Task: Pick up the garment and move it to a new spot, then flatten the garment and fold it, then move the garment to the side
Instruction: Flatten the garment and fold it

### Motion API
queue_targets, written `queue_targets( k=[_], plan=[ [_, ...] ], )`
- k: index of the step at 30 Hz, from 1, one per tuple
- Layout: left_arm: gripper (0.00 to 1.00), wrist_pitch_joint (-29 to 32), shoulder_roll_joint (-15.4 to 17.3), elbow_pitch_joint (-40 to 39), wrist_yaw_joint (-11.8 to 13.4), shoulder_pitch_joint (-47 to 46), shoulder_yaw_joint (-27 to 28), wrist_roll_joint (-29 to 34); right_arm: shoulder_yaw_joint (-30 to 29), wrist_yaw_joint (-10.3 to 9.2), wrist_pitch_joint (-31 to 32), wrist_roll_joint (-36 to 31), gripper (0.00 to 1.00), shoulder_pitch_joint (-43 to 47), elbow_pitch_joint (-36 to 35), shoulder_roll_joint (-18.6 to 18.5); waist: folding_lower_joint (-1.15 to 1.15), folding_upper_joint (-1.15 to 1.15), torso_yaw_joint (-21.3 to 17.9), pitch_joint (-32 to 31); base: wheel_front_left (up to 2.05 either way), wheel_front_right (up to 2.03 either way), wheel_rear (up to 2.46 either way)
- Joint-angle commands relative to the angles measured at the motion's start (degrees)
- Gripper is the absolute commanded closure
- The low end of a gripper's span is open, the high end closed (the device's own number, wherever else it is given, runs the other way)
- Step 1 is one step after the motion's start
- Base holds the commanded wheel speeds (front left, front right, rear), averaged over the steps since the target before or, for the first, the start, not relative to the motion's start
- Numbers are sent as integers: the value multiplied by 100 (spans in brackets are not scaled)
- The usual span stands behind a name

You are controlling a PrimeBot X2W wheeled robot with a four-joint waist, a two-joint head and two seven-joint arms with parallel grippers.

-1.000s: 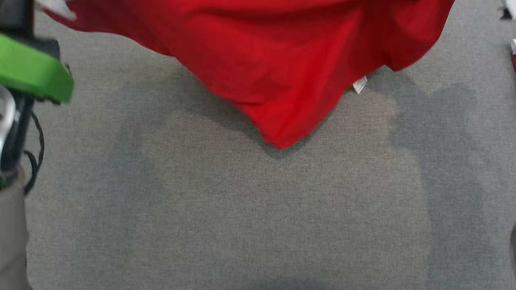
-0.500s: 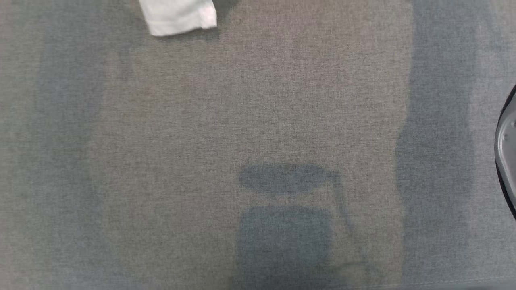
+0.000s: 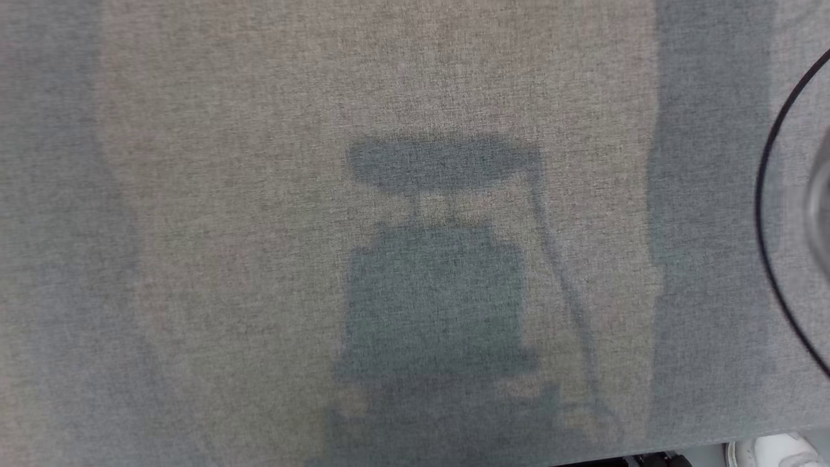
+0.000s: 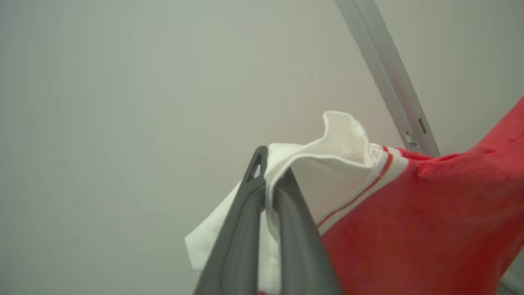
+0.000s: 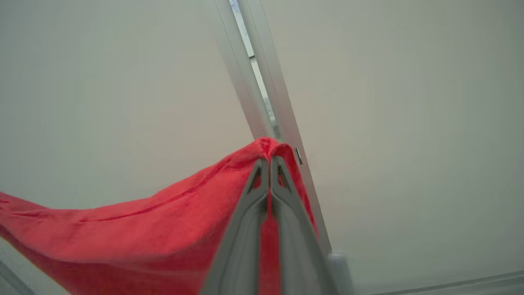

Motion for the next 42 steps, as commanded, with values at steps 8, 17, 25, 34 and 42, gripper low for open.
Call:
queue_targets(
  k=[8,17,25,34,42],
  plan=[
    [100,-284,13,198,-40,1996,-290,-745,994,2,-192,919,100,1711,-131,-221,-1,0,37,-124,0,0,0],
    [100,-175,448,-1431,170,4384,-136,-1472,1780,1,105,1830,100,3800,-1549,-1181,-1,0,254,-737,0,0,0],
    [100,642,1073,-3972,1080,7502,-350,-1655,1929,-3,432,1810,100,6104,-2927,-2024,-1,0,683,-1686,0,0,0],
    [100,1152,1280,-5996,2234,10457,-717,-1830,1162,-4,907,1470,100,8769,-4297,-2055,-1,0,951,-2286,0,0,0],
    [100,1078,1122,-6413,2676,11686,-956,-2098,247,-4,1243,1233,100,10924,-5287,-1499,-1,0,1108,-2288,0,0,0]
  ],
)
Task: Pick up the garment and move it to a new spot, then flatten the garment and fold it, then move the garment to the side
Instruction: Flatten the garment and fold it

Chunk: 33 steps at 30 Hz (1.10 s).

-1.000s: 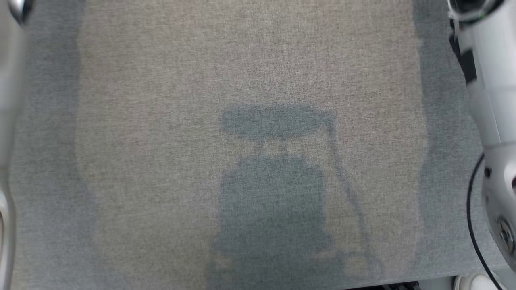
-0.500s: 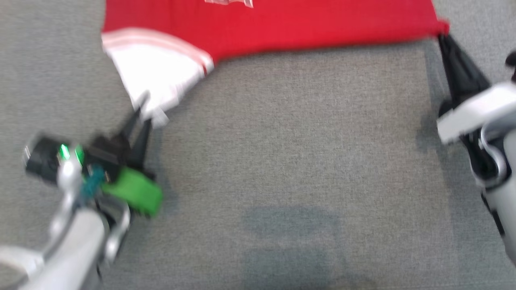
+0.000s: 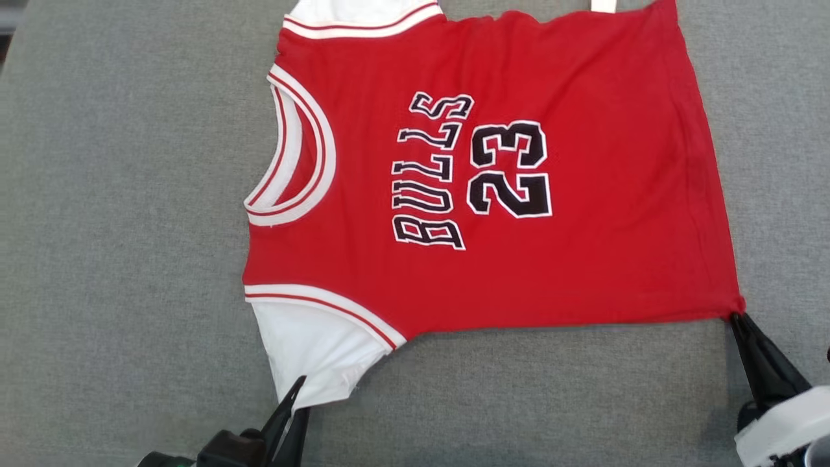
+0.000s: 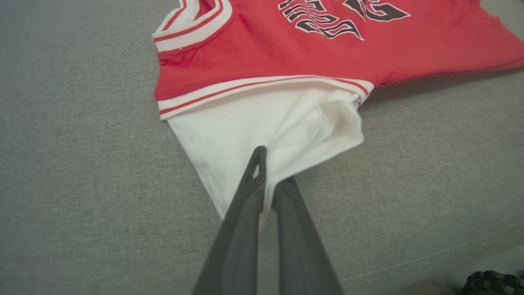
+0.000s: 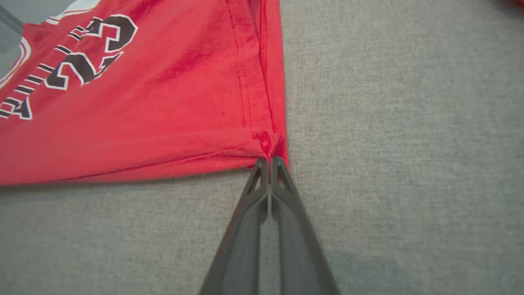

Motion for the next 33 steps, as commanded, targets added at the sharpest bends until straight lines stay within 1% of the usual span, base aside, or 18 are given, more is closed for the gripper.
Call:
queue_targets(
  k=[1,5,7,9,10,12,15,17,18,19,20,24,26,27,28,29,31,33],
  plan=[
    [100,53,78,-44,55,82,26,-26,-133,-10,56,-48,100,216,-211,53,1,0,73,24,0,0,0],
    [100,379,349,-241,-69,-139,-5,102,-296,-10,275,-31,100,300,-675,237,1,0,-75,213,0,0,0],
    [100,619,498,-406,-171,-425,25,169,-267,-9,407,-41,100,48,-782,260,1,0,-172,322,0,0,0],
    [100,935,773,-518,-289,-746,68,357,-170,-9,561,-30,100,-283,-826,244,1,0,-278,438,0,0,0],
    [100,935,773,-518,-289,-746,68,357,-170,-9,561,-30,100,-283,-826,244,1,0,-278,438,0,0,0],
    [100,1287,986,-728,-445,-1137,99,520,-56,-9,678,-54,100,-631,-842,155,1,0,-369,557,0,0,0],
    [100,1917,1431,-1073,-777,-1780,251,601,162,-6,918,43,100,-1218,-848,54,1,0,-532,755,0,0,0],
    [100,2340,1610,-1257,-1032,-2170,323,511,307,-6,1093,91,100,-1608,-774,1,1,0,-655,870,0,0,0],
    [100,2531,1755,-1305,-1195,-2429,359,539,388,-6,1178,133,100,-1795,-717,10,1,0,-714,921,0,0,0],
    [100,2890,1853,-1327,-1467,-2869,437,392,511,-6,1298,181,100,-2150,-591,16,1,0,-819,1017,0,0,0],
    [100,3050,1946,-1322,-1632,-3138,460,409,572,-6,1338,165,100,-2324,-528,-13,1,0,-873,1070,0,0,0],
    [100,3560,2073,-1065,-2256,-4116,492,250,783,-6,1383,177,100,-2825,-273,-20,1,0,-1081,1262,0,0,0],
    [100,3732,1991,-850,-2466,-4491,395,42,902,-5,1355,212,100,-2989,-179,2,1,0,-1190,1341,0,0,0],
    [100,3817,2068,-771,-2547,-4723,311,60,982,-5,1349,228,100,-3048,-139,18,1,0,-1257,1374,0,0,0],
    [100,3899,2091,-665,-2588,-4892,236,-31,1067,-5,1320,245,100,-3119,-109,35,1,0,-1327,1399,0,0,0],
    [100,4072,2118,-337,-2661,-5457,-125,-292,1317,-5,1211,297,100,-3289,-20,71,1,0,-1514,1450,0,0,0],
    [100,4081,2234,-275,-2674,-5755,-422,-276,1429,-5,1178,371,100,-3326,0,85,1,0,-1567,1446,0,0,0],
    [100,4076,2251,-117,-2662,-5934,-565,-409,1494,-5,1118,418,100,-3395,-15,54,1,0,-1612,1420,0,0,0]
  ],
)
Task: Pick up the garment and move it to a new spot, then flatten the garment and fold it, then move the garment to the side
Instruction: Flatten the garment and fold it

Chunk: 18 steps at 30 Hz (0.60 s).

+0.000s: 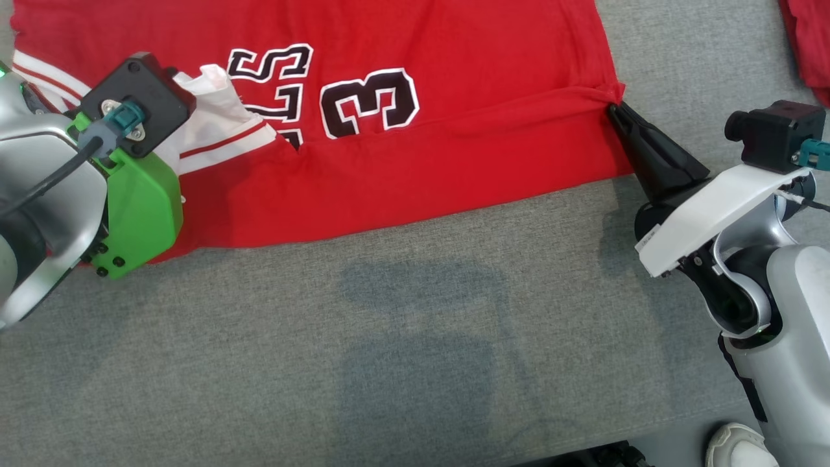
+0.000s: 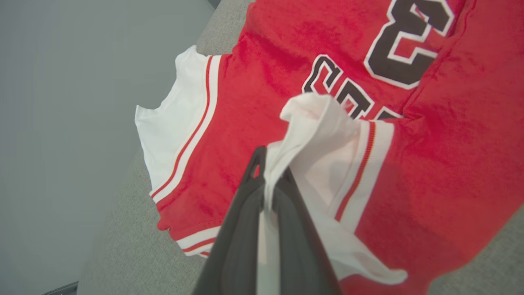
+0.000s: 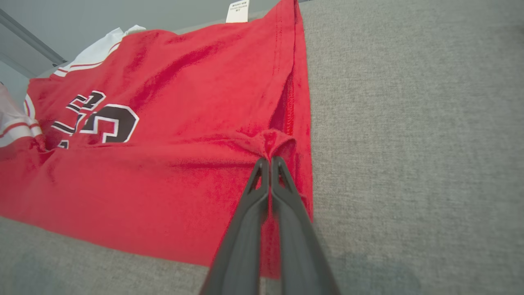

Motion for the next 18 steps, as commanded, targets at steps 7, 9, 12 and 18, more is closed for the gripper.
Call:
queue_targets(
  k=[7,9,12,18],
  plan=[
    [100,119,142,395,139,-53,-146,-343,12,2,-45,78,100,-249,42,-61,0,0,-86,-68,0,0,0],
    [100,70,138,438,229,7,-122,-375,-20,2,-14,11,100,-299,126,-122,0,0,-12,-94,0,0,0],
    [69,-71,102,518,351,107,-75,-384,-16,2,50,-43,100,-326,249,-118,0,0,100,-132,0,0,0],
    [0,-423,-73,697,637,317,59,-528,-96,2,-90,-168,0,-386,450,-115,0,0,283,-180,0,0,0]
  ],
)
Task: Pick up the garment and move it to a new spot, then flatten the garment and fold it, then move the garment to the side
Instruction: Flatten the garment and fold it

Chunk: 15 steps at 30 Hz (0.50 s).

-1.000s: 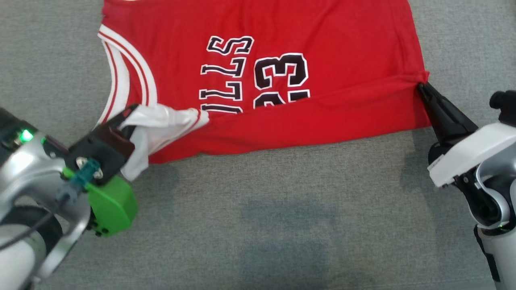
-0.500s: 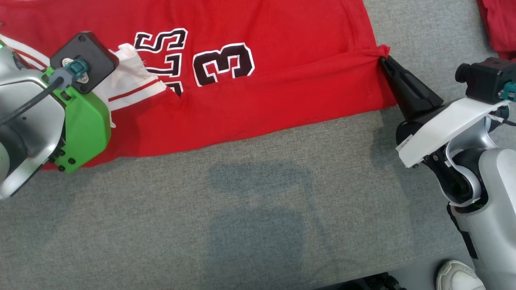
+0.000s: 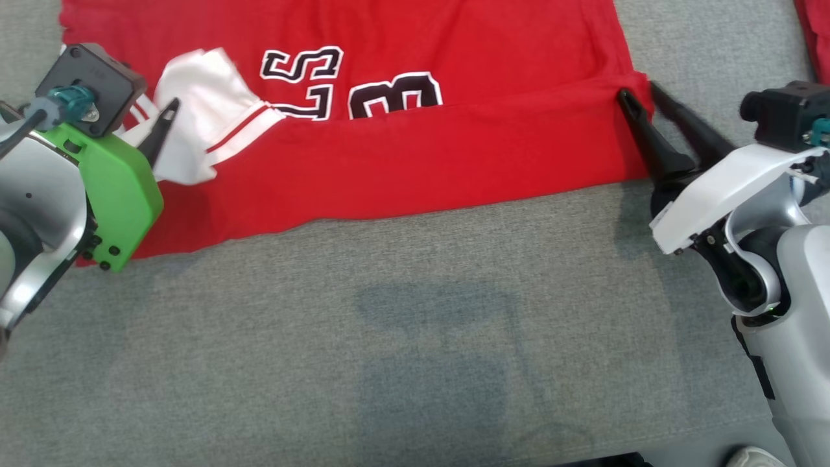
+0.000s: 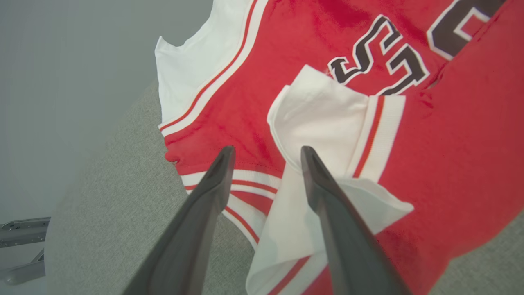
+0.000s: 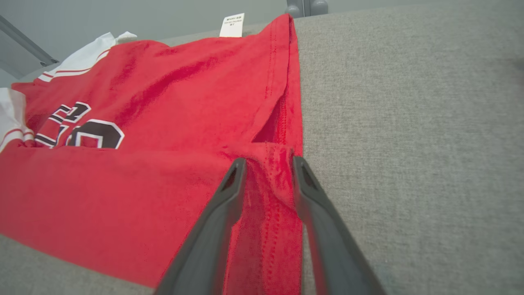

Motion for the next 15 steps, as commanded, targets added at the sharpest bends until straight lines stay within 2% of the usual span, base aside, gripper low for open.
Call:
queue_targets(
  k=[1,4,6,10,12,15],
  plan=[
    [0,-92,-80,24,89,82,56,-40,-43,2,-46,-20,0,-16,32,-29,0,0,111,-50,0,0,0],
    [0,-321,-185,96,415,267,277,-260,-205,2,-154,-69,0,147,-27,-45,0,0,196,-116,0,0,0],
    [0,-476,-140,37,688,454,454,-340,-359,2,-226,-96,0,304,-137,-59,0,0,225,-180,0,0,0],
    [0,-924,-149,-385,1569,1400,1016,-915,-708,2,-220,-32,0,802,-519,9,0,0,215,-304,0,0,0],
    [0,-1220,-254,-698,1998,2102,1273,-1281,-839,2,-131,-59,0,1119,-692,19,0,0,227,-330,0,0,0],
    [0,-1685,-357,-934,2366,3017,1520,-1611,-992,2,2,-73,0,1461,-823,57,0,0,306,-335,0,0,0]
  ],
)
